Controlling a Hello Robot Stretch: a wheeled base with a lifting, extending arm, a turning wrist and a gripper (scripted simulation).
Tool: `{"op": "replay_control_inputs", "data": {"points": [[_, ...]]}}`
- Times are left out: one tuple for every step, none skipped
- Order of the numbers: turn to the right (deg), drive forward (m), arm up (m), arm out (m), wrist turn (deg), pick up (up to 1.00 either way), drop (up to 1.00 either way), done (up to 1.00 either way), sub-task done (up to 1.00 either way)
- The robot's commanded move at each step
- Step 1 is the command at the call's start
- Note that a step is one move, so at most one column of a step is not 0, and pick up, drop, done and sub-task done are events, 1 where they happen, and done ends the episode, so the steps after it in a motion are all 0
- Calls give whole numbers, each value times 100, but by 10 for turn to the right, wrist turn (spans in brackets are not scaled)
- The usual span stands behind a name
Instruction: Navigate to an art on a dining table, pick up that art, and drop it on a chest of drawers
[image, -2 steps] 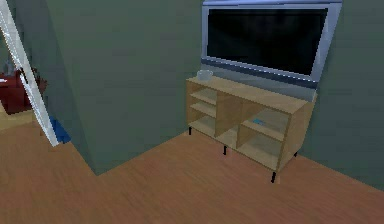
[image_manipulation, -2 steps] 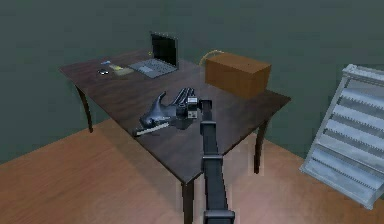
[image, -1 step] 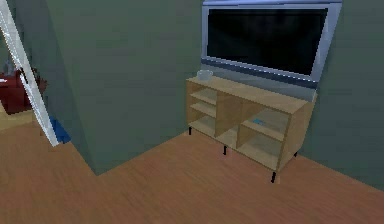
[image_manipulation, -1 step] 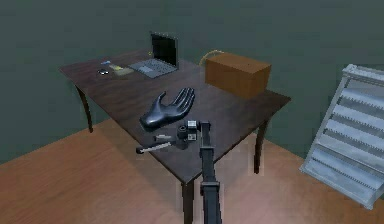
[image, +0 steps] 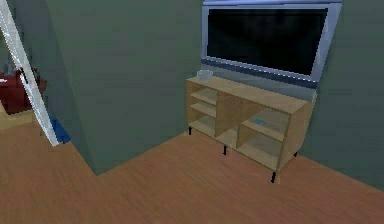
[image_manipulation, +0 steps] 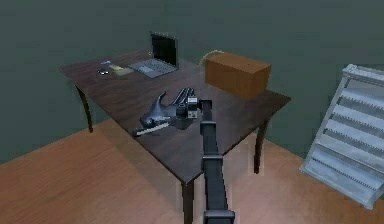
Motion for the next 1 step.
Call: {"op": "replay_control_inputs", "data": {"points": [[0, 0, 22, 0, 0, 0, 0, 0, 0]]}}
